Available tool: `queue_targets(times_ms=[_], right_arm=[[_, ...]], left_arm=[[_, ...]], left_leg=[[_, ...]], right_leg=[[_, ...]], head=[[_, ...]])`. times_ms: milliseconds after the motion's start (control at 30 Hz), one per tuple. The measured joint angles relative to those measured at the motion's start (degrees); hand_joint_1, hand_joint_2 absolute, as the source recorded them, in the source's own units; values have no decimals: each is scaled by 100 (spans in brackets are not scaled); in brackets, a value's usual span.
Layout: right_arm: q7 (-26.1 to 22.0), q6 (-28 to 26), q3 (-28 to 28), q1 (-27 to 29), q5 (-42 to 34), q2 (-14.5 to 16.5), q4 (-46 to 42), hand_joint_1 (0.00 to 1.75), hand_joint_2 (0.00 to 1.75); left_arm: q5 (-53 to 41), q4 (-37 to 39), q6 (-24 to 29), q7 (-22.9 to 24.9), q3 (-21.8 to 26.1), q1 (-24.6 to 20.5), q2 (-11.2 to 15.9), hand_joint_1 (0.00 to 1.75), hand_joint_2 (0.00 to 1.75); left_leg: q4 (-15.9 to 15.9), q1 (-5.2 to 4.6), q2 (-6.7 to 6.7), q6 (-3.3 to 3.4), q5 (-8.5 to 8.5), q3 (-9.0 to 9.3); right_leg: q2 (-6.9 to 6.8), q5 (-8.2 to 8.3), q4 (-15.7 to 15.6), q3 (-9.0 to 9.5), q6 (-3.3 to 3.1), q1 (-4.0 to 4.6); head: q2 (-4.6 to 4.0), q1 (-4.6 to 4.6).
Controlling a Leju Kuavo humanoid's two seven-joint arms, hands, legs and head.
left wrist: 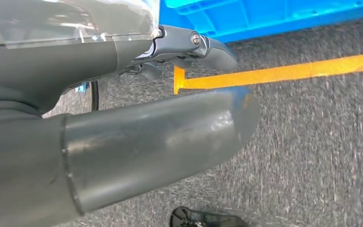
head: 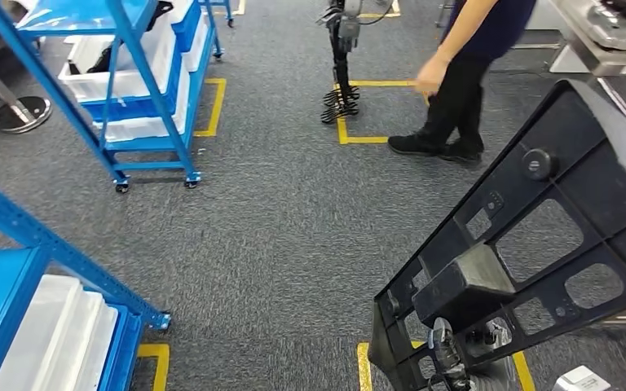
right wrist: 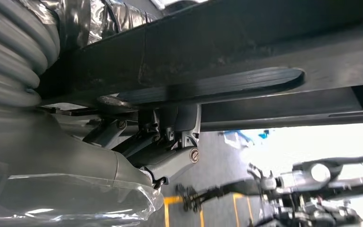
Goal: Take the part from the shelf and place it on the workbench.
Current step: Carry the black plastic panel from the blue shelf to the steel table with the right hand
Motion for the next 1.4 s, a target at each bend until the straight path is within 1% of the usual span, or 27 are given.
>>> queue_targets(times_ms=[33, 67, 133, 200, 233, 300, 367, 433, 500, 533, 600, 633, 667, 733, 800, 867, 933, 967, 1000, 1033, 1067, 1100, 1167, 1233, 1300, 1333, 1400], right_arm=[[2, -1, -1, 1, 0, 0, 1, 175, 175], [4, -1, -1, 1, 0, 0, 2, 175, 175], [6, -2, -1, -1, 0, 0, 3, 175, 175], [9, -2, -1, -6, 0, 0, 3, 175, 175], [11, -3, -1, -4, 0, 0, 3, 175, 175], [16, -9, -2, 13, 0, -1, 3, 175, 175], [21, -17, -2, 17, 0, -1, 2, 175, 175], [23, -22, -2, 3, 0, -1, 2, 175, 175], [28, -28, -2, -1, 0, -1, 6, 175, 175], [33, -30, -3, 1, 0, -2, 8, 175, 175], [40, -32, -3, 2, 0, -2, 10, 175, 175], [43, -32, -2, -2, 0, -2, 11, 175, 175], [45, -32, -2, -7, 0, -2, 11, 175, 175], [48, -34, -2, -11, 0, -2, 11, 175, 175], [50, -37, -2, 2, 0, -2, 9, 175, 175], [51, -42, -2, 2, 1, -2, 8, 175, 175], [52, -44, -4, -13, 2, -2, 8, 175, 175], [53, -44, -4, -17, 2, -2, 9, 175, 175], [54, -44, -5, -17, 2, -2, 10, 175, 175], [55, -44, -5, -16, 2, -2, 11, 175, 175], [55, -46, -5, -16, 2, -2, 11, 175, 175], [56, -47, -5, -17, 2, -2, 11, 175, 175], [58, -52, -5, -22, 2, -2, 12, 175, 175], [62, -64, -5, -25, 3, -2, 12, 175, 175], [67, -85, -5, -16, 4, -4, 11, 175, 175], [70, -94, -5, -9, 5, -5, 11, 175, 175], [78, -105, -4, -15, 8, -10, 11, 175, 175]], left_arm=[[4, -1, 0, 2, 1, 4, 1, 0, 0], [7, -1, 0, 3, 2, 4, 3, 0, 0], [8, -2, -1, 3, 3, 3, 5, 0, 0], [8, -2, -1, 3, 3, 1, 5, 0, 0], [8, -2, -1, 3, 3, -1, 5, 0, 0], [4, -1, 0, 4, 5, -5, 3, 0, 0], [-5, -1, 3, 3, 7, -5, 2, 0, 0], [-9, -1, 7, 3, 8, 5, 6, 0, 0], [-8, 0, 9, 4, 10, 13, 9, 0, 0], [-8, 0, 9, 4, 11, 11, 9, 0, 0], [-8, 0, 8, 4, 12, -1, 7, 0, 0], [-8, 0, 8, 4, 12, -5, 6, 0, 0], [-8, 0, 7, 3, 11, -7, 5, 0, 0], [-8, 0, 5, 2, 11, -12, 4, 0, 0], [-9, 0, 2, 2, 12, -26, 4, 0, 0], [-10, 0, -1, -2, 13, -35, 4, 0, 0], [-10, 0, -2, -4, 12, -25, 5, 0, 0], [-10, 0, -2, -3, 12, -15, 5, 0, 0], [-10, 0, -2, -1, 13, -3, 5, 0, 0], [-10, 0, -2, 1, 13, 4, 6, 0, 0], [-10, 0, -2, 2, 14, 7, 7, 0, 0], [-10, 0, -2, 2, 15, 7, 9, 0, 0], [-10, 0, -3, 0, 14, 4, 15, 0, 0], [-11, 0, -7, -1, 13, 0, 17, 0, 0], [-13, 1, -9, -1, 13, -9, 10, 0, 0], [-12, 1, -10, -2, 14, -15, 8, 0, 0], [-12, 1, -10, -2, 15, -12, 2, 0, 0]], left_leg=[[-36, 11, -7, -14, 126, -21], [-292, 25, -32, -25, 347, 63], [-1011, 60, -274, -29, 727, 342], [-1370, 75, -509, 19, 807, 486], [-1397, 65, -532, 54, 789, 494], [-1450, 61, -391, 139, 820, 507], [-1526, 73, -236, 217, 862, 535], [-1556, 62, -70, 255, 869, 546], [-1556, 50, 101, 262, 855, 546], [-1555, 49, 180, 260, 844, 554], [-1556, 48, 318, 242, 814, 596], [-1555, 40, 377, 224, 793, 619], [-1553, 30, 427, 200, 773, 640], [-1557, 12, 532, 147, 743, 671], [-1559, 17, 595, 91, 709, 711], [-1347, 31, 378, 46, 545, 643], [-685, 42, 86, 24, 198, 328], [-289, 44, 31, 15, 43, 127], [-2, 44, 11, 5, -21, -32], [90, 45, 5, -1, 35, -107], [-46, 47, -7, -2, 203, -78], [-384, 53, -57, 1, 448, 47], [-1086, 73, -282, 19, 765, 325], [-1371, 73, -413, 54, 801, 433], [-1418, 68, -313, 121, 824, 454], [-1448, 75, -250, 160, 842, 470], [-1513, 96, -108, 227, 874, 500]], right_leg=[[86, -9, 22, 1, 8, -7], [168, -24, 51, 3, 22, -17], [317, -70, 141, -22, 75, -35], [453, -82, 214, -99, 146, -50], [523, -67, 225, -137, 186, -58], [582, -44, 228, -181, 255, -70], [315, -210, 477, -301, 311, -59], [-3, -568, 1137, -620, 364, -70], [-75, -757, 1704, -898, 402, -102], [-91, -689, 1703, -891, 411, -113], [-200, -319, 1085, -547, 398, -117], [-342, -174, 678, -323, 372, -91], [-455, -87, 369, -160, 336, -58], [-552, -88, 148, -67, 274, 9], [-419, -66, 105, -67, 213, 7], [-303, -33, 37, -30, 131, -32], [-188, -24, 15, -12, 74, -51], [-119, -27, 22, -13, 60, -49], [-38, -33, 34, -11, 54, -47], [47, -42, 49, -7, 54, -48], [132, -53, 68, -1, 60, -51], [216, -70, 92, 8, 76, -59], [366, -111, 161, -3, 130, -61], [490, -119, 204, -54, 201, -64], [583, -96, 194, -93, 271, -78], [524, -119, 227, -114, 303, -72], [234, -342, 582, -279, 358, -64]], head=[[0, 1], [0, 1], [0, 1], [0, 3], [0, 3], [0, 6], [0, 17], [0, 27], [0, 27], [0, 27], [0, 27], [0, 27], [0, 26], [0, 25], [0, 26], [0, 25], [0, 24], [0, 23], [0, 24], [0, 24], [0, 22], [0, 22], [0, 24], [0, 27], [0, 28], [0, 31], [0, 48]])
